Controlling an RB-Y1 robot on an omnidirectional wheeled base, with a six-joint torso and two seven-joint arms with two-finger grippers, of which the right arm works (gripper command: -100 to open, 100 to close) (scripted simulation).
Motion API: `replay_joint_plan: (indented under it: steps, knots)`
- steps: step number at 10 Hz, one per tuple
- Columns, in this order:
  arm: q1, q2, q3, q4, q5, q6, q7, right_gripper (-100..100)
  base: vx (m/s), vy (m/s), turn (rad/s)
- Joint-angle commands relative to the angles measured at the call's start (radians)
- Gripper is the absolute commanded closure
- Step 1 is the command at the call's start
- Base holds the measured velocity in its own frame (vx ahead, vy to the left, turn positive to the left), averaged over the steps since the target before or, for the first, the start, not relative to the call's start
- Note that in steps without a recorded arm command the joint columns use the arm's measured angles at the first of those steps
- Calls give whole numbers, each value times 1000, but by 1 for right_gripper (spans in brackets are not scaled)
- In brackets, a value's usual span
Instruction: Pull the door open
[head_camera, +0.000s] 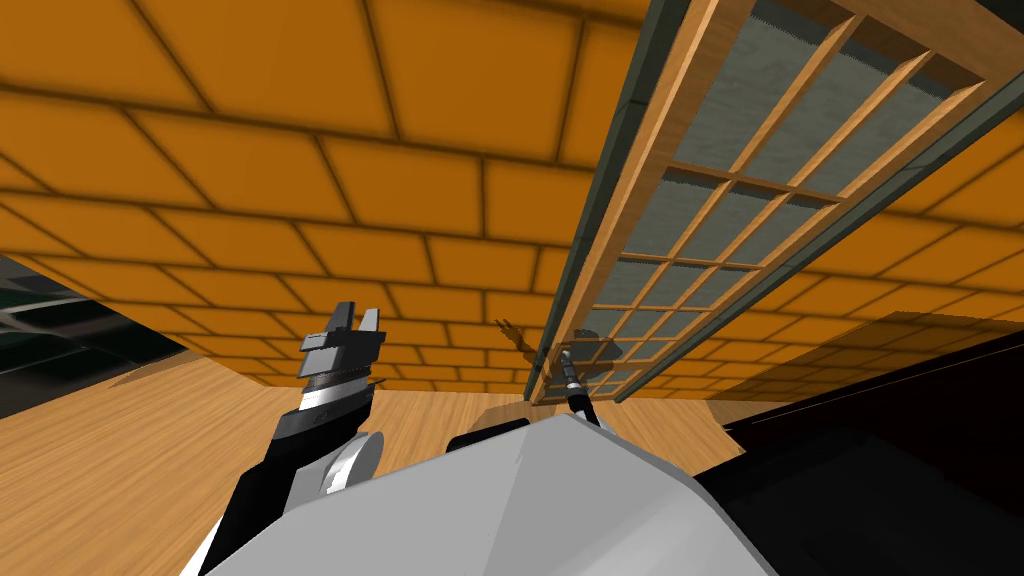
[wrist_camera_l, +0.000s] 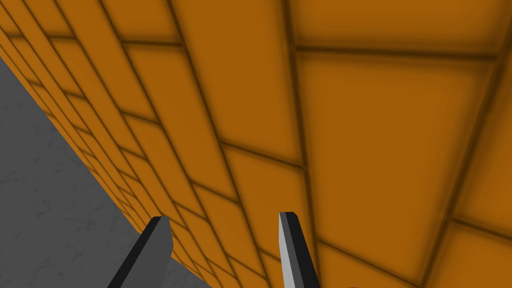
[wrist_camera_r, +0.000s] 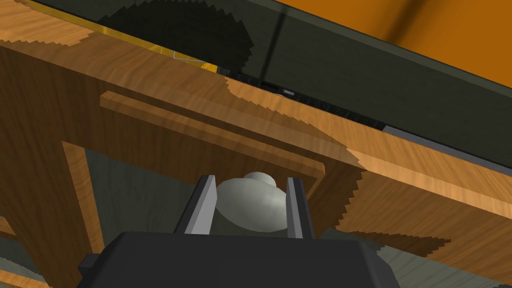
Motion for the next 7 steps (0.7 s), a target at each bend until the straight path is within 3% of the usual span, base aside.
replay_joint_plan:
  steps: [1, 7]
  knots:
    - [2, -22, -23, 19, -18, 2, -41, 100, -25, -12, 56]
    - [2, -22, -23, 19, -18, 2, -41, 100, -8, -8, 10]
